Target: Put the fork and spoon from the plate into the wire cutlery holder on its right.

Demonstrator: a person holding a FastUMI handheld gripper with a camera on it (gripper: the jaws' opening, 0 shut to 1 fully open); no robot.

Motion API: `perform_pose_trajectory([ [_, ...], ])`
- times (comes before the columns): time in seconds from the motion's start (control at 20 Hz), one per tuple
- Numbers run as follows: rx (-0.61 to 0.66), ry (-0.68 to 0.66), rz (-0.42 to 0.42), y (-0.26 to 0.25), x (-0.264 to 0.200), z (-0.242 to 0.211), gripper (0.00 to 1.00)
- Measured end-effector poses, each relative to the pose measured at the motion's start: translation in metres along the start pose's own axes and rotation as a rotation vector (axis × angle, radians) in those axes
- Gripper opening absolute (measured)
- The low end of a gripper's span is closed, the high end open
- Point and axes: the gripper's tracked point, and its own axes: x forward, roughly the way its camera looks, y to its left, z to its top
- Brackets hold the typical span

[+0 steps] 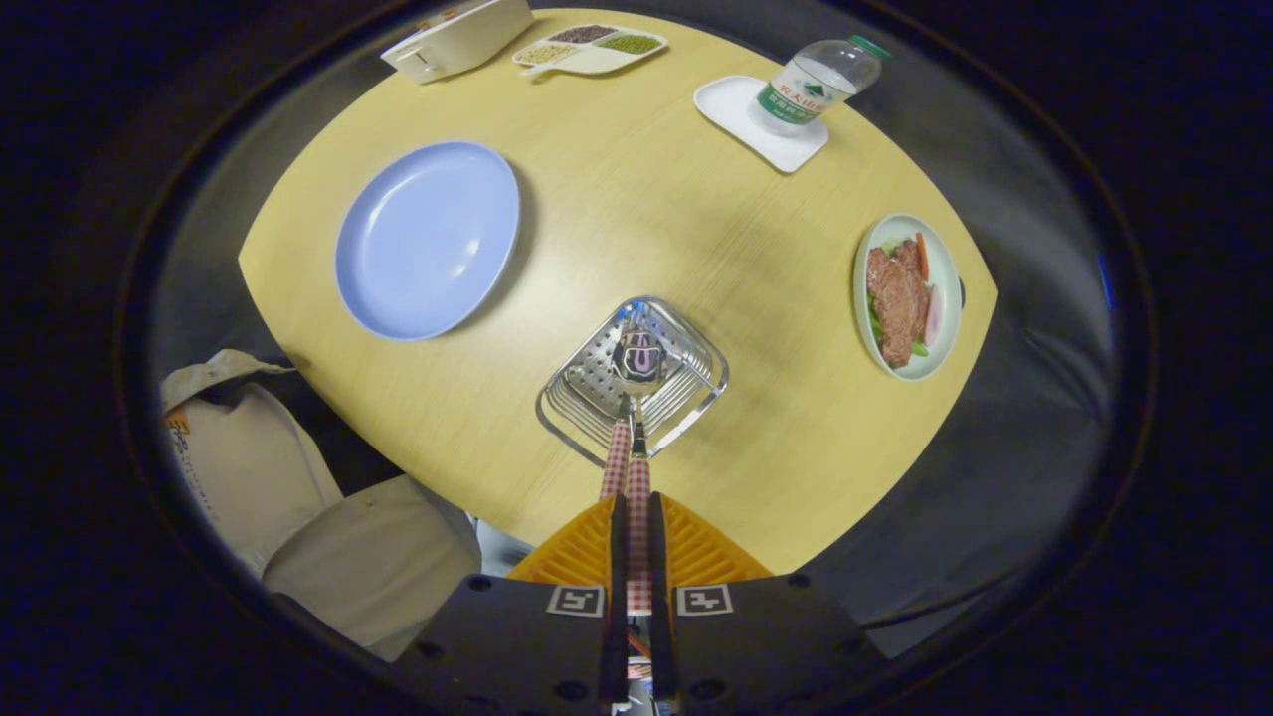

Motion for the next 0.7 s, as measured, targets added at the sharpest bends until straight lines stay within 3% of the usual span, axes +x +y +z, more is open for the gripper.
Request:
perform_pose_trajectory([
  [0.4, 0.076, -0.086, 0.008, -0.001, -0.008, 0.009, 0.2],
  [0.7, 0.251, -0.328, 0.042, 0.011, -0.032, 0.023, 0.67],
])
